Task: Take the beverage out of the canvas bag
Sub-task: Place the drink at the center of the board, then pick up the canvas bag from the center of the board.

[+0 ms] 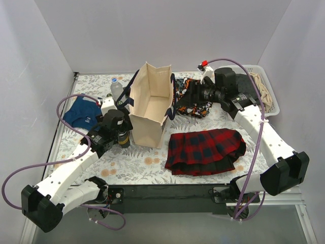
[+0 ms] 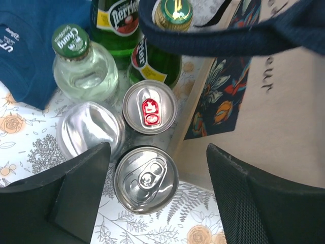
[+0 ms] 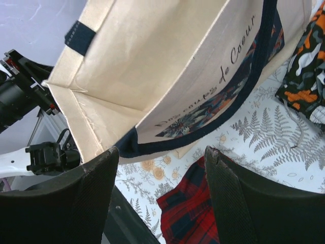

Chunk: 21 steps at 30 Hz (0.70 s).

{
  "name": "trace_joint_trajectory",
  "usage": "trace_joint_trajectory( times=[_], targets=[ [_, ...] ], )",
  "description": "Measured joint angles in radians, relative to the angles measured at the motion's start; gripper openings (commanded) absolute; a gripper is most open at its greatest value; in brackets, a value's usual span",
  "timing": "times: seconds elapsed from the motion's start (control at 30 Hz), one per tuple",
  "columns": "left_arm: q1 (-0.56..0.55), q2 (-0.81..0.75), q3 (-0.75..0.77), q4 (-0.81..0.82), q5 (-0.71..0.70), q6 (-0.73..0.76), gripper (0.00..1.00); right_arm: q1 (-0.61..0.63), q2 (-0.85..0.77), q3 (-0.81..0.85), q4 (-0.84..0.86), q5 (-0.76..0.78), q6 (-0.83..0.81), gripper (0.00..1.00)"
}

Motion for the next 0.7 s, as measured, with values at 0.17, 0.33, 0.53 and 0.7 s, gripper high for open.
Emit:
trace_joint_trajectory(
  times=[0.17, 0.33, 0.53, 0.7],
  targets=[
    [0.0, -0.015, 0.037, -0.004, 0.0, 0.004, 0.77, 0.011, 0.026, 0.06, 0.003, -0.005, 0.0, 0.74],
    [0.0, -0.018, 0.071, -0.009, 0.003, 0.014, 0.77, 0.026, 0.102, 0.132, 0.009, -0.008, -0.001, 0.74],
    [0.0, -0.023, 0.126, -0.018, 0.008, 0.029, 0.78, 0.051, 0.205, 0.178, -0.01, 0.007, -0.015, 0.62],
    [0.0, -0.029, 0.204, -0.029, 0.012, 0.045, 0.78, 0.064, 0.299, 0.232, -0.047, 0.018, -0.044, 0.16]
  ],
)
